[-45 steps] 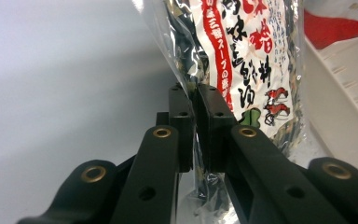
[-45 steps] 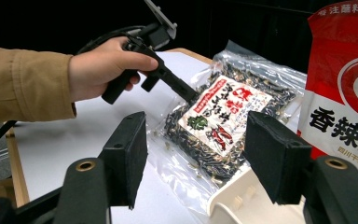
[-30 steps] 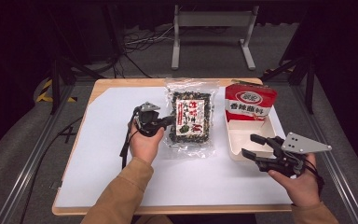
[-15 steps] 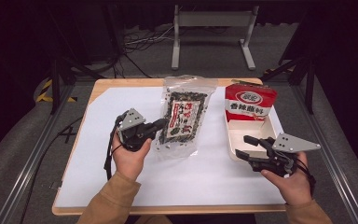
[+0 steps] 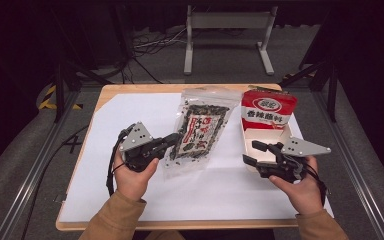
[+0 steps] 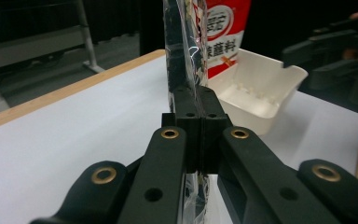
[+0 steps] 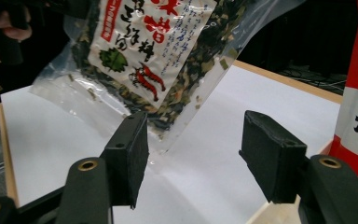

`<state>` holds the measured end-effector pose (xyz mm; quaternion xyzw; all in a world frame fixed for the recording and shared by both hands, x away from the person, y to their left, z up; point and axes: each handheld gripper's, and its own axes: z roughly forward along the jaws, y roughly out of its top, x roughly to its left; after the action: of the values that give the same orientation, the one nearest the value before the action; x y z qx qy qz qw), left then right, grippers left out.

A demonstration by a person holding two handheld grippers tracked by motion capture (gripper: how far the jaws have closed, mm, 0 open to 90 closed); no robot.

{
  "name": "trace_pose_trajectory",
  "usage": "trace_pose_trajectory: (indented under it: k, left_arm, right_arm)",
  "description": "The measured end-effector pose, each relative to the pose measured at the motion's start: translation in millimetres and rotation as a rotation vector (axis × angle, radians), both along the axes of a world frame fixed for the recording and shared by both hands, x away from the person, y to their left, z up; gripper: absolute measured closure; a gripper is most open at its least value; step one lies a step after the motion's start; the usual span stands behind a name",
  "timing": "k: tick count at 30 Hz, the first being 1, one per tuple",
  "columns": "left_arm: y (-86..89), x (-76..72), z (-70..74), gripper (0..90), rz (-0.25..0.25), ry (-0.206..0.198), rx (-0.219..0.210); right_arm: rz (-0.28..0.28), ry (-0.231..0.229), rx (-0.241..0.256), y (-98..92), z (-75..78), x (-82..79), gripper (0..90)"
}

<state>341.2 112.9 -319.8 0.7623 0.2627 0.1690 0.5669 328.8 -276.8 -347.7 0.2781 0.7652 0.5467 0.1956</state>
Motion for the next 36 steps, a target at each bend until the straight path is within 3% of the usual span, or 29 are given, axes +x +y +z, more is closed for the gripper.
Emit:
trace_pose_trajectory:
  k: [5, 9, 21, 25, 29, 34, 36]
  left_arm:
    - [-2.7, -8.9, 6.6, 89.2, -0.035, -0.031, -0.004]
    - [-1.9, -11.2, 7.9, 89.2, -0.079, -0.035, -0.029]
    - [-1.4, -18.7, 7.9, 89.6, -0.119, -0.050, -0.040]
    - [0.6, -22.5, 11.1, 89.6, -0.117, -0.064, -0.057]
    - [2.7, -26.3, 14.4, 89.6, -0.138, -0.068, -0.075]
    - [2.1, -28.5, 13.6, 89.6, -0.159, -0.067, -0.075]
    - [2.9, -28.7, 13.0, 89.6, -0.160, -0.071, -0.083]
  right_arm:
    - [-0.007, 0.012, 0.016, 4.0, 0.1, 13.7, 41.5]
    - [0.012, 0.087, 0.068, 6.4, -1.2, 24.1, 40.1]
    - [0.092, 0.170, 0.213, 21.0, -14.7, 45.3, 32.8]
    - [0.075, 0.208, 0.170, 24.7, -21.3, 46.1, 31.5]
    - [0.087, 0.222, 0.195, 26.4, -24.9, 47.4, 28.2]
    - [0.164, 0.198, 0.274, 30.2, -21.0, 45.7, 27.7]
    - [0.168, 0.193, 0.287, 30.8, -19.1, 44.5, 29.9]
